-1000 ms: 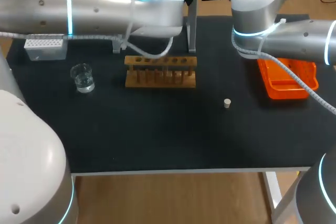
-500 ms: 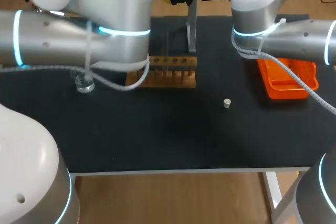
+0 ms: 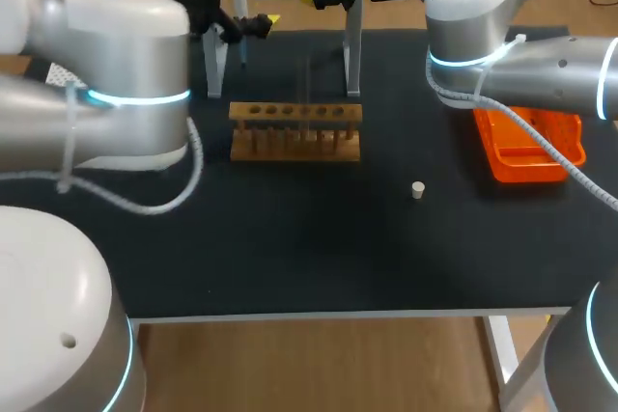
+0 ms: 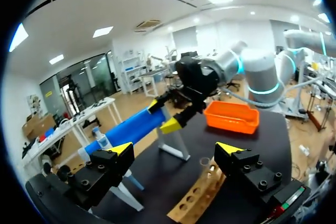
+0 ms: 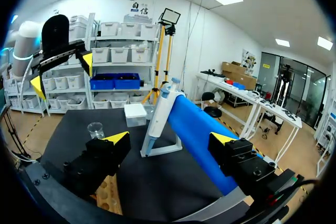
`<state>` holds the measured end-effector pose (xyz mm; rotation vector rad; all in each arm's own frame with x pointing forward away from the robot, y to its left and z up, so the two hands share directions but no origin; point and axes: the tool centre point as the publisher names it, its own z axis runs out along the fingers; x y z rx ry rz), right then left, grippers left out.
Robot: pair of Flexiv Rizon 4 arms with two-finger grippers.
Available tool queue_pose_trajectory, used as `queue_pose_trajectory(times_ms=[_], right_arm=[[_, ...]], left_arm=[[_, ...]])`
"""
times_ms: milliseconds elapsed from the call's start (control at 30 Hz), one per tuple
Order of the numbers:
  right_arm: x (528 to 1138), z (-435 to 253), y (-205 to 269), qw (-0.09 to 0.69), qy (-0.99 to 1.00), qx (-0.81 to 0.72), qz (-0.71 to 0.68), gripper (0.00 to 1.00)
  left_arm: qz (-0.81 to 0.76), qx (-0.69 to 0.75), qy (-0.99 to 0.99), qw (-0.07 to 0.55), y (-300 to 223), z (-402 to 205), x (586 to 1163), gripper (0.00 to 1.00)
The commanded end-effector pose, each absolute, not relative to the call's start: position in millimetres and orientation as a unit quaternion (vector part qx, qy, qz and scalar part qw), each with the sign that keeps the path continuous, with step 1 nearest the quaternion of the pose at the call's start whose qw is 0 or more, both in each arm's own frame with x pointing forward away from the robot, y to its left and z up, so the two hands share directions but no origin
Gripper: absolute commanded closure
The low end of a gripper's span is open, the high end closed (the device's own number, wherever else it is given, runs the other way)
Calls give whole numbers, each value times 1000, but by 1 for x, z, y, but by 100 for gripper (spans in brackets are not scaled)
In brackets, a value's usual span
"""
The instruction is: Invert the test tube, pick up the pipette, mount the tip to pipette, aspirate from beaker and dispense into the tube, eject the tip, return the pipette, and cap with the stopper.
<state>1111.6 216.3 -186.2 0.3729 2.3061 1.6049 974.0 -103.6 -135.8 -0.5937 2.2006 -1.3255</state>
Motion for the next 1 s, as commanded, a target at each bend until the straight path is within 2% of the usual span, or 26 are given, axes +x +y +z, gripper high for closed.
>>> queue_pose_trajectory(times_ms=[33, 533, 1000], right_arm=[[1112, -185, 215, 151, 805, 129, 559, 0], [1112, -185, 215, 151, 805, 129, 559, 0], [1112, -185, 215, 151, 805, 129, 559, 0]], left_arm=[[-583, -113, 792, 143, -98, -146, 967, 0], [-573, -80, 812, 75, -134, -193, 963, 0], [-564, -72, 821, 57, -158, -216, 967, 0]])
